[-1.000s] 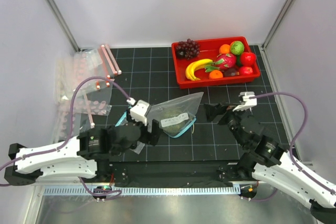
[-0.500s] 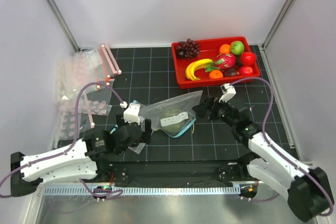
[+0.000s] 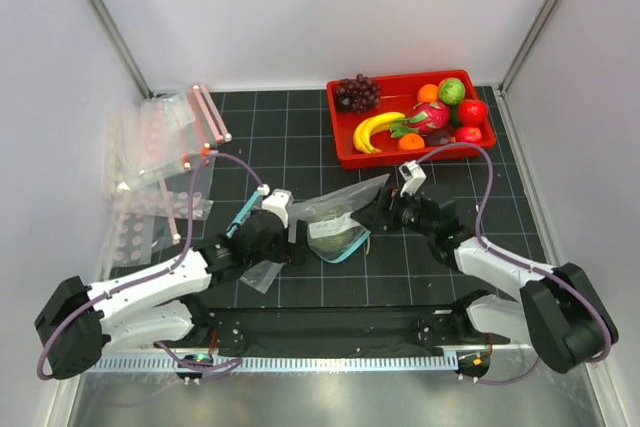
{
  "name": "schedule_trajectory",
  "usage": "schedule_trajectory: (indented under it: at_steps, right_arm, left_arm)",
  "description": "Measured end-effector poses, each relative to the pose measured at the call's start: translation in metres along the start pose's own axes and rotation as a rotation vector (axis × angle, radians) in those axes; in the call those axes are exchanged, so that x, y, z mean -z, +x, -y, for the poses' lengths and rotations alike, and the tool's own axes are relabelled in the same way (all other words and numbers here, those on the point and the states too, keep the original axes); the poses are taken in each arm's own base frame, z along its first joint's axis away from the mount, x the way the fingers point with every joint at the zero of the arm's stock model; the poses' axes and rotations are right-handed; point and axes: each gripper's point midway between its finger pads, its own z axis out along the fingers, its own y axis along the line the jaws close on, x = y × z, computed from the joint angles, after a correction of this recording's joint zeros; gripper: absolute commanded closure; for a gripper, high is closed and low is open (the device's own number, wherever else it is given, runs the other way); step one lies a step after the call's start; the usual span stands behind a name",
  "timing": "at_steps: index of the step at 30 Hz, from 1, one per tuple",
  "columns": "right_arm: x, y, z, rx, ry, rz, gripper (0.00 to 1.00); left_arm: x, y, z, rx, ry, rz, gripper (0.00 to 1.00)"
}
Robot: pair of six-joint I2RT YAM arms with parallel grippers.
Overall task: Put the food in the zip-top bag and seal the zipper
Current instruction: Adjust the zipper food storage bag at the center of the board.
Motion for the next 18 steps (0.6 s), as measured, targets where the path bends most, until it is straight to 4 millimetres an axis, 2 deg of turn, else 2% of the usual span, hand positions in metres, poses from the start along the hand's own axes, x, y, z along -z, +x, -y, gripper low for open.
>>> schedule_trajectory:
  at_steps: [5,9,13,18]
  right_arm:
    - [-0.007,0.012,0.009,-0.024,0.014,-0.043,0.07]
    - [-0.009,0.015,0.010,-0.036,0.016,-0.051,0.11]
    - [-0.009,0.016,0.011,-0.050,0.020,-0.052,0.25]
    - [-0.012,0.023,0.017,-0.069,0.041,-0.075,0.32]
  left_arm:
    - [-0.005,0.006,0.009,0.017,0.065,0.008,0.09]
    - [-0.006,0.010,0.010,0.045,0.094,0.031,0.09]
    - [-0.019,0.015,0.013,0.068,0.091,0.018,0.13]
    - [-0.039,0.029,0.007,0.081,0.045,-0.028,0.16]
